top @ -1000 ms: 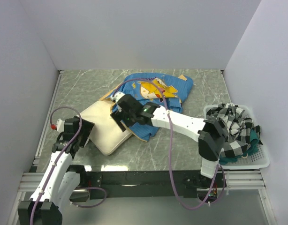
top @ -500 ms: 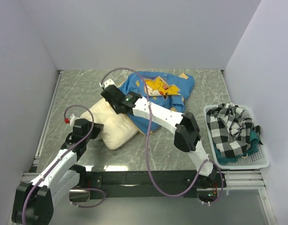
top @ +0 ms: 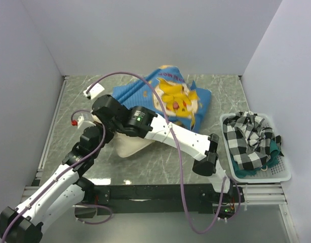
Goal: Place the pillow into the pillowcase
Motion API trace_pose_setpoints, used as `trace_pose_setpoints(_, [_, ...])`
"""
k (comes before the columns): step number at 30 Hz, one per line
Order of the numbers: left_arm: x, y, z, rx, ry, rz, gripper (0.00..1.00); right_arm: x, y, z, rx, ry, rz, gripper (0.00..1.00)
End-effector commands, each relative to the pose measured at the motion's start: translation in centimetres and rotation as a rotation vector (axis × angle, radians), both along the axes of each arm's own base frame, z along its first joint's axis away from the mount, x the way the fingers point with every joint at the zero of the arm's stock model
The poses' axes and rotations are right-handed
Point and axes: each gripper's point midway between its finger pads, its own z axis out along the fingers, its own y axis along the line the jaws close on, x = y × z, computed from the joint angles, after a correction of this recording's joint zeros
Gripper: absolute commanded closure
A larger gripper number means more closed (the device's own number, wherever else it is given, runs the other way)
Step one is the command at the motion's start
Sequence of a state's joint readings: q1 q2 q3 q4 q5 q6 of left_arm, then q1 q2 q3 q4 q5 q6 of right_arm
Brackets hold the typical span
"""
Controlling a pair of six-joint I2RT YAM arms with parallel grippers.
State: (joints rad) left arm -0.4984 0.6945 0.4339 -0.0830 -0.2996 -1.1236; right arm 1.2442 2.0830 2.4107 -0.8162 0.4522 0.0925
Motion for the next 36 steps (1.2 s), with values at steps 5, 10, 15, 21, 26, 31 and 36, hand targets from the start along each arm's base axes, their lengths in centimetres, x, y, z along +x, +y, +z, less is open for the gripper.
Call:
trace_pose_setpoints(5, [0.2, 3.5, 6.0, -0.071, -0.068, 0.217, 0.99, 2.6, -4.1, -1.1, 0.077, 0.053, -0.136, 0.73])
trace_pose_setpoints(10, [0.1, 3.5, 5.0, -0.057, -0.045, 0.214, 0.99, 2.4, -8.1, -2.2, 0.067, 0.071, -0.193, 0.4])
trace_pose_setpoints(15, [0.1, 3.8, 4.7, -0.029, -0.017, 0.228, 0.99, -1.8, -12.0, -4.5, 0.145, 0.116, -0.196, 0.2])
trace_pose_setpoints(21, [0.5, 3.6, 5.4, -0.021, -0.021, 0.223, 0.99, -6.2, -14.5, -8.8, 0.21, 0.188, -0.167, 0.13])
trace_pose_setpoints(26, [0.6, 3.7, 6.2, -0.009, -0.033, 0.222, 0.99, -8.9, -13.0, -12.6, 0.226, 0.204, -0.098, 0.13])
trace_pose_setpoints(31, [0.6, 3.5, 7.1, -0.001, -0.045, 0.208, 0.99, -7.8, -12.4, -16.5, 0.137, 0.176, -0.129, 0.18])
trace_pose_setpoints(36, [0.9, 3.2, 8.4, 0.011, -0.069, 0.189, 0.99, -5.1, -11.4, -11.7, 0.138, 0.102, -0.159, 0.52])
